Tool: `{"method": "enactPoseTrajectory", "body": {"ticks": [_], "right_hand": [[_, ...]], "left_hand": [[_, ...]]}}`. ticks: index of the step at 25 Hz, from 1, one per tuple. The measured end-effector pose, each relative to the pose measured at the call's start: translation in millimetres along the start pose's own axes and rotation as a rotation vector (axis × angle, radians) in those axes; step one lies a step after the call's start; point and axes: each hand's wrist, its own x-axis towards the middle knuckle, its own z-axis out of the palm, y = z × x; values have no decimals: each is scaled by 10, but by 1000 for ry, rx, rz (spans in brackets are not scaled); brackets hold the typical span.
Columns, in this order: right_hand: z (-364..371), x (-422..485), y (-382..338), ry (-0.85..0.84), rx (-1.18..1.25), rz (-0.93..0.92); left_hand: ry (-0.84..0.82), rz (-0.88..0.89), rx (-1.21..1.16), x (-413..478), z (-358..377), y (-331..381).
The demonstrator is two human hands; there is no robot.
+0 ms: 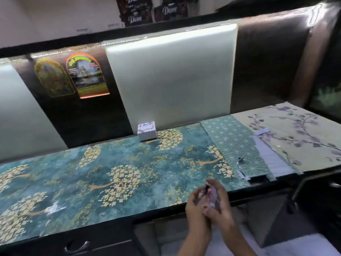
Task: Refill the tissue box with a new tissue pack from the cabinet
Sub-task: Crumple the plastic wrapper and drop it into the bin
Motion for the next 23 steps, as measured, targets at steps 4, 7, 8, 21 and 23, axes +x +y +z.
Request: {"method": "enactPoseTrajectory", "body": {"ticks": [4,7,8,21,23], "right_hand": [[-431,-220,-28,363,-264,-86],[-915,-380,1,702,-234,45],[-1081,-449,32,748,-263,80],[-2795,-1408,1977,1273,-98,821],[-3007,-1578,2425,1258,-82,884]], "left_hand": [[-314,-353,-81,-322,363,-328],[-482,-469,358,-432,517,-671],[-550,-498,504,-408,548,-759],[-749,-255,1283,486,708,-2671],[-744,-247,1299,616,630,-3044]]}}
